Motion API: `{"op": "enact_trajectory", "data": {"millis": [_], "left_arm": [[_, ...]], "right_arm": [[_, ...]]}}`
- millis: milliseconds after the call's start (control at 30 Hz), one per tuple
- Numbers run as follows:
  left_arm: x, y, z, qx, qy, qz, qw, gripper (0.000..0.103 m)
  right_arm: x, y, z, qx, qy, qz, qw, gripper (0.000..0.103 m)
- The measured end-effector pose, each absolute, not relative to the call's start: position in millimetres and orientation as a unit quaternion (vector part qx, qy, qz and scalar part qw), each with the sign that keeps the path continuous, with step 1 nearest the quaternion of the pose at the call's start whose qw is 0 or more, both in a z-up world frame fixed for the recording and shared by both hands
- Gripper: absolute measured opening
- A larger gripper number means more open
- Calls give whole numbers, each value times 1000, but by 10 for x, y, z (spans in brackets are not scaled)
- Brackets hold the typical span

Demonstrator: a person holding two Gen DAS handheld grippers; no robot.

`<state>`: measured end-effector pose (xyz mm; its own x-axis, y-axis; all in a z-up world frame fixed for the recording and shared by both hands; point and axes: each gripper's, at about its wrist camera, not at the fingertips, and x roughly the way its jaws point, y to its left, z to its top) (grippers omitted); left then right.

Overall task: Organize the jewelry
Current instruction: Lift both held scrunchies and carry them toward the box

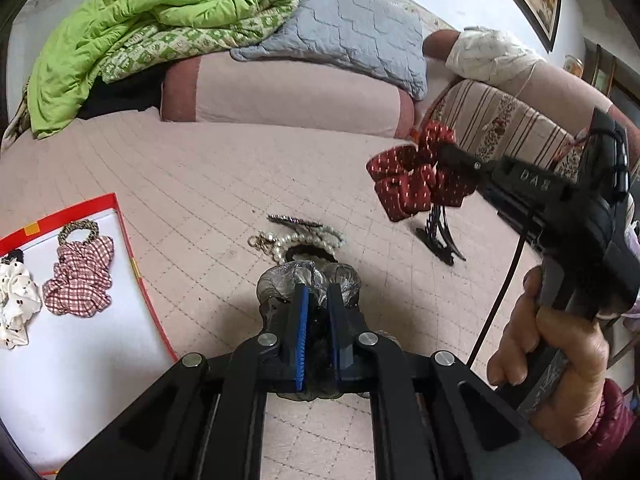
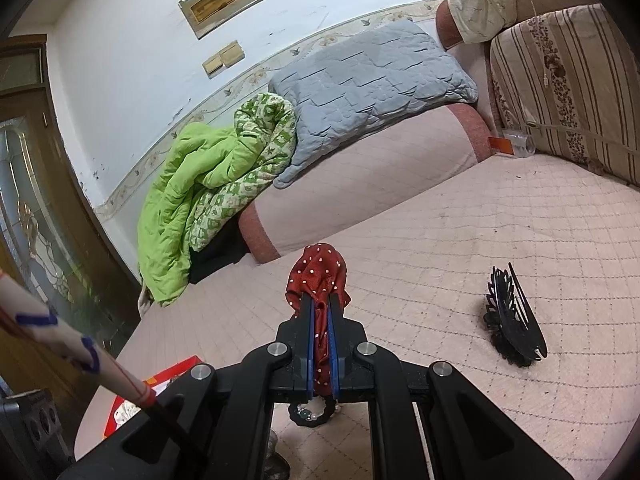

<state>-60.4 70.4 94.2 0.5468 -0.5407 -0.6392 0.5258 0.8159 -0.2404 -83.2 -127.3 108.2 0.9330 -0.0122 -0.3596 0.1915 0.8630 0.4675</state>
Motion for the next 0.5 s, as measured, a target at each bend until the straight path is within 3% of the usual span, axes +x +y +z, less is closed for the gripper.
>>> {"op": "enact_trajectory", "data": {"millis": [500], "left_arm": [[-614,1638,1323,-45,316,-219,922,9]], "right_arm": [[-828,-729,1096,244,198,41,949,6]]}}
